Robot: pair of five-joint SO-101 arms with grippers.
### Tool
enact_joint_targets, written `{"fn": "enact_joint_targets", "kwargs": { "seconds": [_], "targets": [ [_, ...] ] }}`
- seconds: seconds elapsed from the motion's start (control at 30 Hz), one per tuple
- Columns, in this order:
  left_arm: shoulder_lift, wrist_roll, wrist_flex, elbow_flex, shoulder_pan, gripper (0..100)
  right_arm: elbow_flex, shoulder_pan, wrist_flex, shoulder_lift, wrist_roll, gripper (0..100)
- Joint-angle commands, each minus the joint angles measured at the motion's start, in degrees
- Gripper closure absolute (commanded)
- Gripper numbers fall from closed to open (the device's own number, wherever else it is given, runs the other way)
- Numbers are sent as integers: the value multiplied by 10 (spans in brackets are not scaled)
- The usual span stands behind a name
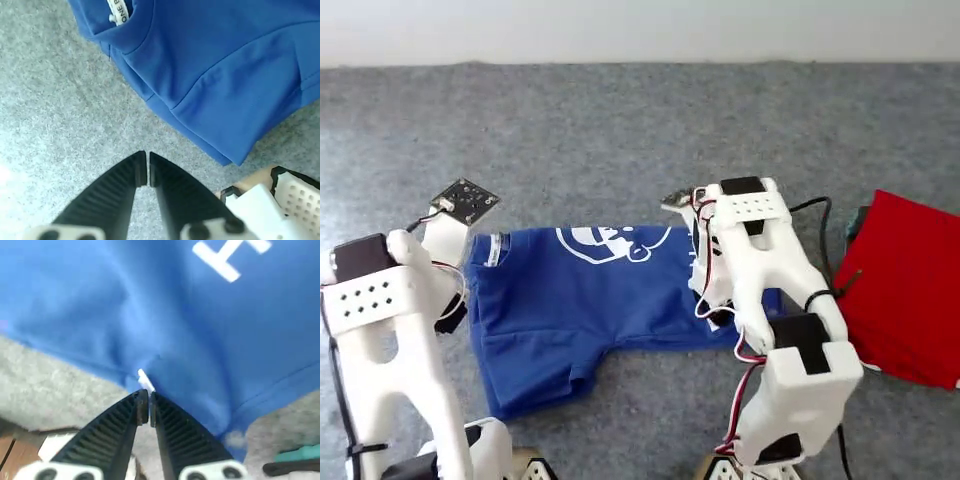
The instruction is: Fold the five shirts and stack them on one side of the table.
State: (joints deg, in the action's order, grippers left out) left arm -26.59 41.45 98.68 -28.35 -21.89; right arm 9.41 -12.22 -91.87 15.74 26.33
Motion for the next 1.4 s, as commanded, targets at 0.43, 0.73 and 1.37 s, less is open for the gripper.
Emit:
{"fn": "enact_joint_targets", "kwargs": {
  "seconds": [0.43, 0.73, 1.37],
  "targets": [
    [0, 0, 0, 26, -2, 986, -76, 84, -50, -8, -3, 988],
    [4, -19, -42, 22, 1, 986, -87, 76, -69, 35, -5, 988],
    [6, -239, -290, -218, 190, 985, -233, 101, 202, 144, -4, 987]
  ]
}}
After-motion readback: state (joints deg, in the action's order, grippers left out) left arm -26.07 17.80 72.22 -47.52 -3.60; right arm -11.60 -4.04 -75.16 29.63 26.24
